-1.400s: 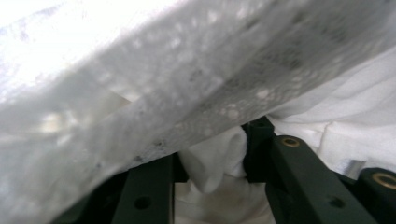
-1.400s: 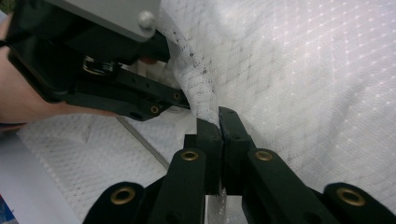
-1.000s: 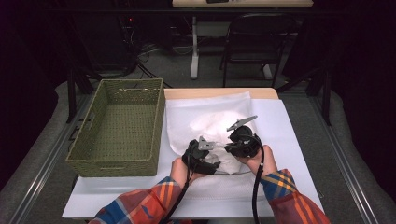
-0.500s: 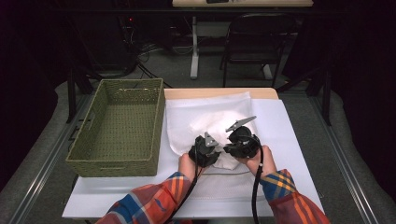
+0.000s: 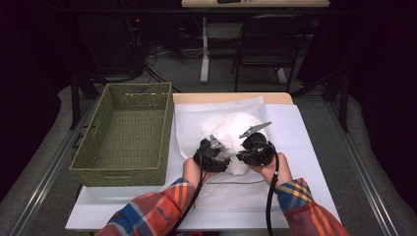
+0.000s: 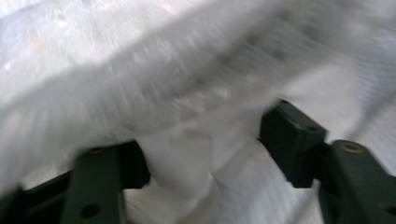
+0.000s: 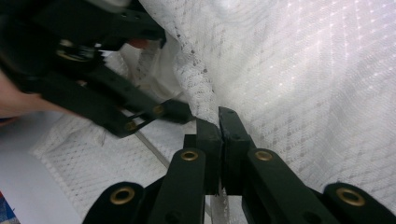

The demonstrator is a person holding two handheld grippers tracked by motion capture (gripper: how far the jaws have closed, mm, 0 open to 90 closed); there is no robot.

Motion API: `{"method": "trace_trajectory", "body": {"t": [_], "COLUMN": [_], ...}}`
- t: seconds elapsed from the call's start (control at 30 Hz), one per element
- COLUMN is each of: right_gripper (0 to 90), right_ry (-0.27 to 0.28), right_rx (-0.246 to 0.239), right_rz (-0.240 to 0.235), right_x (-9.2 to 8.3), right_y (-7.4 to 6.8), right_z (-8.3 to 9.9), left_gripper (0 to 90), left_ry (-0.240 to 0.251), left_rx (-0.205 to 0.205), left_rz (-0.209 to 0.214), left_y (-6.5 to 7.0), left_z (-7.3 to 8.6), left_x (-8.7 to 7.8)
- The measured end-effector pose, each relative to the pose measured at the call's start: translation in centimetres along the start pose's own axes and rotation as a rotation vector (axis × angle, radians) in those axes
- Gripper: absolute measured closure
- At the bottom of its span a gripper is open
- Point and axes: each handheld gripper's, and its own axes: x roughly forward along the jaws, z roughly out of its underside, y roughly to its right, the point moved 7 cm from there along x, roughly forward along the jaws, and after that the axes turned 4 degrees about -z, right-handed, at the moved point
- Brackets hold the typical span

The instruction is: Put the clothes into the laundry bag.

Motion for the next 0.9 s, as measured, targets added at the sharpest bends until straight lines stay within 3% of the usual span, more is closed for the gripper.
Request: {"method": "trace_trajectory", "body": {"t": [0.07, 0.1, 0.27, 0.47, 0.57, 0.7, 0.87, 0.9], "right_gripper": [88.6, 88.6, 88.6, 88.5, 88.5, 88.5, 88.5, 88.5], "right_ry": [-0.002, -0.006, -0.016, -0.018, -0.019, -0.022, -0.030, -0.033], "right_rx": [-0.003, 0.000, 0.001, 0.000, 0.000, -0.002, -0.007, -0.004], "right_rz": [-0.001, 0.000, 0.001, 0.000, -0.002, -0.002, -0.004, -0.006], "right_x": [0.0, 0.0, 0.2, 0.2, 0.3, 0.2, 0.3, 0.4], "right_y": [0.0, 0.0, -0.1, -0.1, -0.2, -0.3, -0.3, -0.4], "right_z": [0.0, 0.1, 0.2, 0.2, 0.2, 0.2, 0.3, 0.3], "left_gripper": [31.8, 28.8, 25.0, 25.0, 26.2, 27.7, 38.2, 45.8], "left_ry": [-0.010, -0.020, -0.031, -0.083, -0.112, -0.118, -0.141, -0.140], "left_rx": [0.022, 0.053, 0.093, 0.103, 0.110, 0.114, 0.130, 0.119], "left_rz": [0.017, 0.018, 0.015, 0.013, 0.016, 0.016, -0.007, 0.000], "left_y": [0.3, 0.4, 0.5, 0.4, 0.5, 0.6, 0.5, 0.3], "left_z": [0.5, 1.2, 2.8, 5.2, 6.3, 6.6, 7.3, 7.4], "left_x": [-1.0, -2.1, -4.4, -5.8, -6.3, -6.7, -5.5, -5.3]}}
